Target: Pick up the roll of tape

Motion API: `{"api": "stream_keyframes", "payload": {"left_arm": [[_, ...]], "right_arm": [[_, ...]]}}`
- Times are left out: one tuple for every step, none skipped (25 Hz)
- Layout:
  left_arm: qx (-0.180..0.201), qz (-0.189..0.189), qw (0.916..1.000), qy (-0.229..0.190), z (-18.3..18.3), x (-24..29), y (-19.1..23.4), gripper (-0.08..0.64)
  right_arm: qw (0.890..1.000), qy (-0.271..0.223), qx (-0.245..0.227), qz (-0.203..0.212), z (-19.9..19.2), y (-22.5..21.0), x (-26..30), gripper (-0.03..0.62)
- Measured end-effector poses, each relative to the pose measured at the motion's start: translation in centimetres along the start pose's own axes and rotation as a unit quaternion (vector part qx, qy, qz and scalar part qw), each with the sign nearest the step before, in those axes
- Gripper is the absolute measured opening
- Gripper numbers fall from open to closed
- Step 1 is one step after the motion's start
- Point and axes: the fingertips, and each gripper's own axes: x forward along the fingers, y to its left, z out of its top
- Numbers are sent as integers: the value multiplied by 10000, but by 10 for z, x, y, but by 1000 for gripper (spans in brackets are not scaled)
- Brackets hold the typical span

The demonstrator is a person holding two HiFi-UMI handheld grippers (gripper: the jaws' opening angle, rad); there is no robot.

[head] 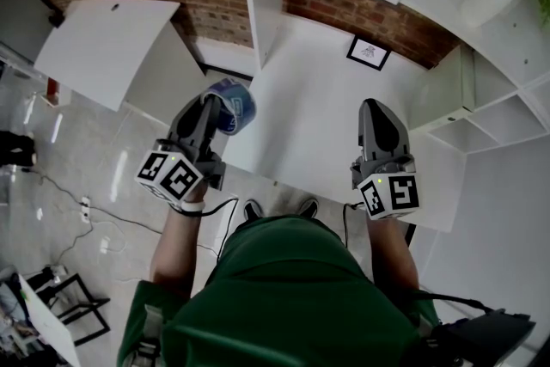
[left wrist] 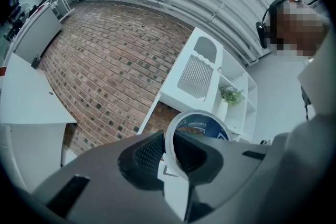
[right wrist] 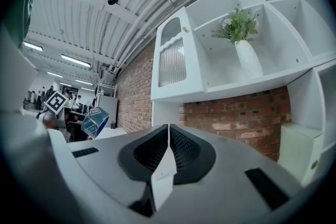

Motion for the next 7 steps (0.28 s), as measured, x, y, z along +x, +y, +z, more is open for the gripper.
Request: {"api": "stream_keyframes", "payload": {"left_arm": [[2, 10, 10000, 5, 0, 1, -1, 67], [3, 19, 10000, 9, -1, 3, -1, 68], [6, 26, 10000, 13, -2, 5, -2, 67], [8, 32, 10000, 16, -3, 7, -3, 67], [10, 37, 10000, 19, -4, 9, -4, 67], [13, 40, 10000, 20, -5, 11, -4, 67], [16, 43, 10000, 22, -6, 13, -5, 67]], "right_arm": [[10000, 3, 8, 7, 0, -2, 0, 32], [10000, 7, 15, 15, -1, -4, 1, 32], [10000, 12, 21, 21, -2, -6, 1, 32], [10000, 16, 27, 25, -3, -9, 2, 32], [10000, 19, 33, 29, -3, -11, 2, 32], [10000, 21, 39, 31, -4, -13, 2, 32], [10000, 23, 45, 33, -5, -16, 3, 32]]}}
